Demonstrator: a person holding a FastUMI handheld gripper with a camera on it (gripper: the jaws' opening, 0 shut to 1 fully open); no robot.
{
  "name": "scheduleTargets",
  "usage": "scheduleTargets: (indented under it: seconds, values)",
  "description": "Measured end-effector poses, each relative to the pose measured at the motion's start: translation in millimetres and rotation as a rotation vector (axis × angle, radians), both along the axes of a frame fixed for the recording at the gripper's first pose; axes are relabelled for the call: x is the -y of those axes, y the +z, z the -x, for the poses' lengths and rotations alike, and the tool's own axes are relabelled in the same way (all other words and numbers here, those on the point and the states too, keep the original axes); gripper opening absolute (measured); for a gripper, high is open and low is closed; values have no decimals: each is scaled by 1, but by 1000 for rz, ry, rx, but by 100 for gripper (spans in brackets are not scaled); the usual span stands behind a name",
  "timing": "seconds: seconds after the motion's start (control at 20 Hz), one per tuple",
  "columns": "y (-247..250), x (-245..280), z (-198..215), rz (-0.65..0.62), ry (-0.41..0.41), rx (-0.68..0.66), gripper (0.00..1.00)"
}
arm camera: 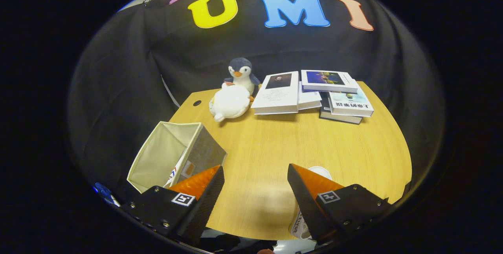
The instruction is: Open the storage box then place both shoes into the box .Put the left shoe in first, then the right shoe, with the right side of both shoes facing outward in a uniform manner.
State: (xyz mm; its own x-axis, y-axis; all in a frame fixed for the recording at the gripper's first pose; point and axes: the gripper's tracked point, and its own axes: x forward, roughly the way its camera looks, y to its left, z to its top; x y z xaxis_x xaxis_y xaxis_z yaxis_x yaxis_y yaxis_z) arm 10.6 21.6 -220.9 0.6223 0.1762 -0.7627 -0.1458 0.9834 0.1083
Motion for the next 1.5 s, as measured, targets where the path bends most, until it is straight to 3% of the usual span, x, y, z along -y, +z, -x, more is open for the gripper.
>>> scheduleTargets:
  seconds: [0.35, 0.7, 1.0, 1.5]
  values:
    - [-42, 86, 13, 48, -127, -73, 98]
    - [-78, 142, 32, 91, -188, -149, 98]
    - [-118, 170, 56, 176, -160, -248, 98]
    - [-127, 154, 64, 101, -100, -298, 98]
